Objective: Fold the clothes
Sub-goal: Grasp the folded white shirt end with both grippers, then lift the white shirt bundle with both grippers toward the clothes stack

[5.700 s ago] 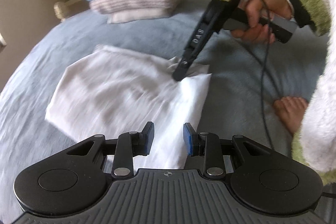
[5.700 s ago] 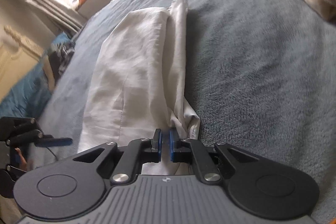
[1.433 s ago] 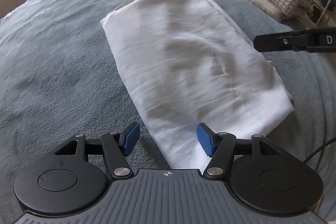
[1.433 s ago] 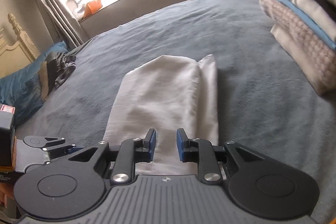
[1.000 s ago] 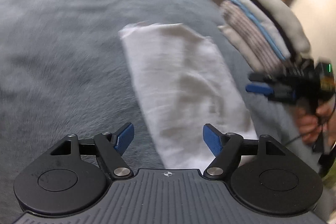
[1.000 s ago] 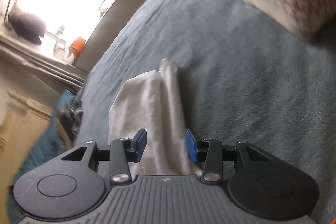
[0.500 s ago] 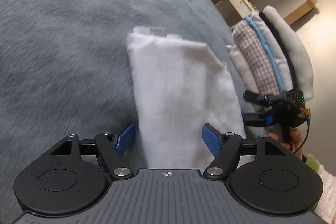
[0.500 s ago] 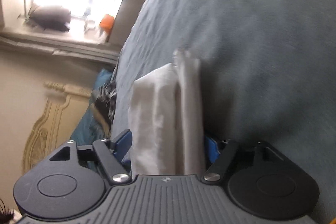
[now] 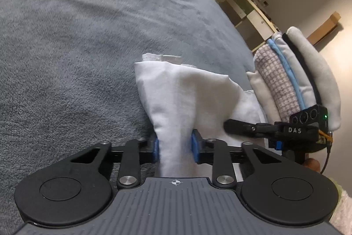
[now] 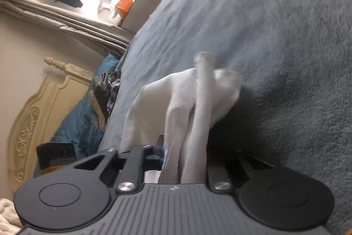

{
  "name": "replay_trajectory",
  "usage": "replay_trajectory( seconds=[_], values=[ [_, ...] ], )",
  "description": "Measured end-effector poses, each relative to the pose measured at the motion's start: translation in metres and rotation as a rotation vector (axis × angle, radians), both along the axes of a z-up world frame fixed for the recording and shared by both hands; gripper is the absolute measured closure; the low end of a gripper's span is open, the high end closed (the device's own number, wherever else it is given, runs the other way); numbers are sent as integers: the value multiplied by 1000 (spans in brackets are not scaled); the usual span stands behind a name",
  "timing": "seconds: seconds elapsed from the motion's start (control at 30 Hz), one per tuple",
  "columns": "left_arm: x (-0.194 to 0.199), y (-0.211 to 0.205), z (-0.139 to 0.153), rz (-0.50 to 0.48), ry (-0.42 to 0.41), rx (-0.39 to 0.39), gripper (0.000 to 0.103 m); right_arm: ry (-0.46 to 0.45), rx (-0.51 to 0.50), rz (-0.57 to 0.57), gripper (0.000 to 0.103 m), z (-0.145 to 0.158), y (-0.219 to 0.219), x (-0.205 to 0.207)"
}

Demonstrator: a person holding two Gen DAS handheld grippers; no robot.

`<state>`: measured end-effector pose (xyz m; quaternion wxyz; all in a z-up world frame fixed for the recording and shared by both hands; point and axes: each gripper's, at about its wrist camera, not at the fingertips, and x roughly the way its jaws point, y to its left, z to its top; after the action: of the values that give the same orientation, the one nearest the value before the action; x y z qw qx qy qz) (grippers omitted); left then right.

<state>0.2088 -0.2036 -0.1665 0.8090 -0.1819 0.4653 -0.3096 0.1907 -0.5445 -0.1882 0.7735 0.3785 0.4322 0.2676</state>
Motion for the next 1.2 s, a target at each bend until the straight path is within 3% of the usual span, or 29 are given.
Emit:
replay_trajectory(
  seconds=[0.23, 0.47, 0.7, 0.83, 1.03, 1.2],
  values=[
    [-26, -4, 37, -22, -106, -16, 89, -126, -63, -37, 92, 44, 6, -34],
    [-63, -29, 116, -158, -262, -72, 89, -318, -137, -157, 93, 121, -5, -106],
    [-72, -107, 198, -294, -385, -145, 89, -517, -226, -314, 93, 225, -52, -168],
    [-63, -164, 227, -336, -384, -225, 89, -612, -348, -370, 93, 292, -89, -194],
    [-51, -249, 244, -387, -397, -281, 89, -691, -526, -423, 93, 367, -139, -214],
    [-37, -298, 245, -388, -395, -304, 89, -687, -556, -448, 94, 384, -189, -196]
  ],
)
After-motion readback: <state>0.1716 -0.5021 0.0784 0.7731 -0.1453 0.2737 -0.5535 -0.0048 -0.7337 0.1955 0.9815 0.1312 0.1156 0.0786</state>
